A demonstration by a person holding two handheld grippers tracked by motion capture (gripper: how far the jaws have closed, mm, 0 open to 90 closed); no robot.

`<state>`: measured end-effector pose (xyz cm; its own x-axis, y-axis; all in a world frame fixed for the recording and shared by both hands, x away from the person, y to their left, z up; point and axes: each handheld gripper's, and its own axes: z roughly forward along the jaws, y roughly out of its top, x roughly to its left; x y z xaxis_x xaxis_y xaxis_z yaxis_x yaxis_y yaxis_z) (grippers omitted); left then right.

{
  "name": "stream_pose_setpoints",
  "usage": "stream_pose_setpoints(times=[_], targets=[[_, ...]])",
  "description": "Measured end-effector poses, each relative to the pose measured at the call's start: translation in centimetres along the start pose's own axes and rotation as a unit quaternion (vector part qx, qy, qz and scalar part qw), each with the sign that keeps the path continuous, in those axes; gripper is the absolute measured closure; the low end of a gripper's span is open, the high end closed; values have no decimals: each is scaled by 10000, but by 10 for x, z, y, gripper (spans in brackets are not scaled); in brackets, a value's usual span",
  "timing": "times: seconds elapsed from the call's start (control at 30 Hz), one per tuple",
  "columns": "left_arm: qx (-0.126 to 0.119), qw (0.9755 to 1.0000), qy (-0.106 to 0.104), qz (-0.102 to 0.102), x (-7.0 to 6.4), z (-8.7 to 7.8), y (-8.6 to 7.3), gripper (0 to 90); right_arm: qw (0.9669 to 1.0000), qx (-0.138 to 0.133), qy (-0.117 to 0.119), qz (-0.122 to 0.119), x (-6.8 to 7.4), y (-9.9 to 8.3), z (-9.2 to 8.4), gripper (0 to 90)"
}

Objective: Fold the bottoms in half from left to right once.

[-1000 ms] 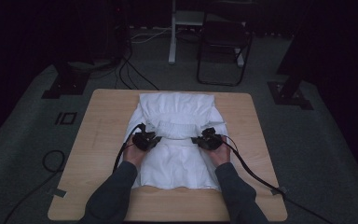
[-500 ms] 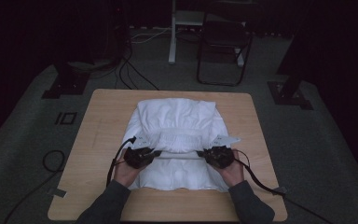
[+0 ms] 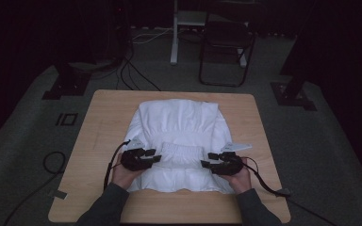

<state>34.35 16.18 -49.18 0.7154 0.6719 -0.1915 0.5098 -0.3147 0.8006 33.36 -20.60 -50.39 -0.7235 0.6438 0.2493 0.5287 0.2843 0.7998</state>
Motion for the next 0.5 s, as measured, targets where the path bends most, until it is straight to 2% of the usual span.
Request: stream_pose_setpoints(times=[0.03, 0.07, 0.1, 0.13, 0.17, 0.2, 0.23, 0.27, 0.3, 0.33, 0.37, 0.4, 0.47, 0.5], targets=[[9, 9999, 91, -58, 6, 0, 5, 769, 9996, -220, -112, 105, -4, 4, -9, 707], [9, 9999, 91, -58, 6, 0, 5, 818, 9993, -237, -202, 189, -7, 6, -9, 761], [131, 9998, 100, -97, 10, 9, 9, 858, 9987, -142, -355, 340, -12, 7, -6, 827], [131, 9998, 100, -97, 10, 9, 9, 870, 9987, -142, -355, 340, -12, 7, -6, 827], [426, 9987, 281, 0, 12, 25, 11, 873, 9969, 87, -584, 513, -21, 8, 8, 849], [426, 9987, 281, 0, 12, 25, 11, 878, 9969, 87, -584, 513, -21, 8, 8, 849], [593, 9978, 285, -55, 14, 35, 10, 878, 9963, 178, -615, 567, -24, 7, 14, 849], [685, 9974, 211, -96, 16, 43, 8, 878, 9953, 323, -646, 641, -27, 6, 25, 849], [827, 9963, 241, -54, 17, 54, 4, 877, 9933, 576, -752, 664, -32, 2, 41, 849], [827, 9963, 241, -54, 17, 54, 4, 875, 9925, 664, -770, 675, -34, 1, 46, 849], [896, 9957, 217, -66, 18, 62, -1, 873, 9926, 675, -743, 686, -35, -1, 51, 849], [896, 9957, 217, -66, 18, 62, -1, 871, 9926, 675, -743, 686, -35, -1, 51, 849], [836, 9963, 206, -73, 17, 61, -3, 849, 9948, 561, -583, 614, -32, 0, 50, 836], [815, 9965, 194, -15, 13, 56, -4, 837, 9961, 507, -431, 578, -30, -1, 47, 825]])
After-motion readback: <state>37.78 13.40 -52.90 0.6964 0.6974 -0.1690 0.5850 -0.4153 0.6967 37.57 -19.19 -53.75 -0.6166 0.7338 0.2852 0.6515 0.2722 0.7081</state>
